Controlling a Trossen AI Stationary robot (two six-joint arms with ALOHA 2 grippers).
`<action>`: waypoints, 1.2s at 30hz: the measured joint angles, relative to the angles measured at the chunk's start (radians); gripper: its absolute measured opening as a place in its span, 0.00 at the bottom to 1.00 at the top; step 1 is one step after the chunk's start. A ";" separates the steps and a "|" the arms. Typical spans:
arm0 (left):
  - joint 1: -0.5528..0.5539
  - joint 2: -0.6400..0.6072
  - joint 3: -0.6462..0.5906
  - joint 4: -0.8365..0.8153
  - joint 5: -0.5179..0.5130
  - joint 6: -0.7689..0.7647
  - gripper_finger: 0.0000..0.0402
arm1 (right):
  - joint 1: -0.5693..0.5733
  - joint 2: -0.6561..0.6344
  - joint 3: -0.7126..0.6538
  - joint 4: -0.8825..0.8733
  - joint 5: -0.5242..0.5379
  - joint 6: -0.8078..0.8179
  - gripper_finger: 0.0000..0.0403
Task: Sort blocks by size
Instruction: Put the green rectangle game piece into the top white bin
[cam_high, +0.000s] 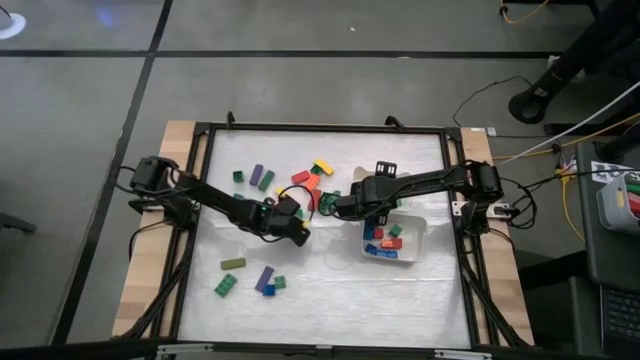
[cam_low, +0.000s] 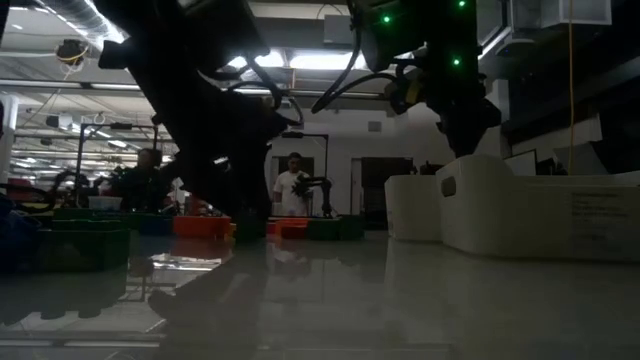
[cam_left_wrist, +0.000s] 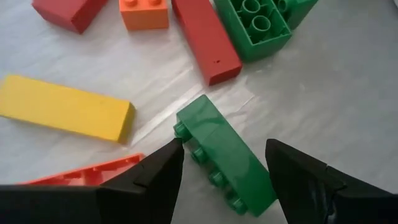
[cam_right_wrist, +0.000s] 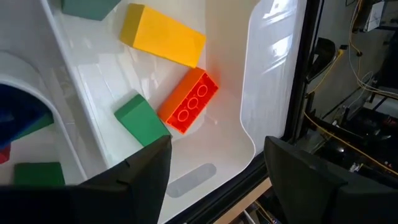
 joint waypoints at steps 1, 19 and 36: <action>0.002 0.008 0.000 -0.003 0.001 -0.005 0.53 | 0.000 0.000 0.000 0.000 0.000 0.000 0.63; 0.022 0.038 0.064 -0.005 0.059 0.087 0.18 | 0.000 -0.023 0.002 -0.082 0.000 -0.022 0.63; 0.183 0.152 0.136 0.893 0.125 0.679 0.22 | 0.001 -0.321 0.001 0.011 0.001 0.040 0.63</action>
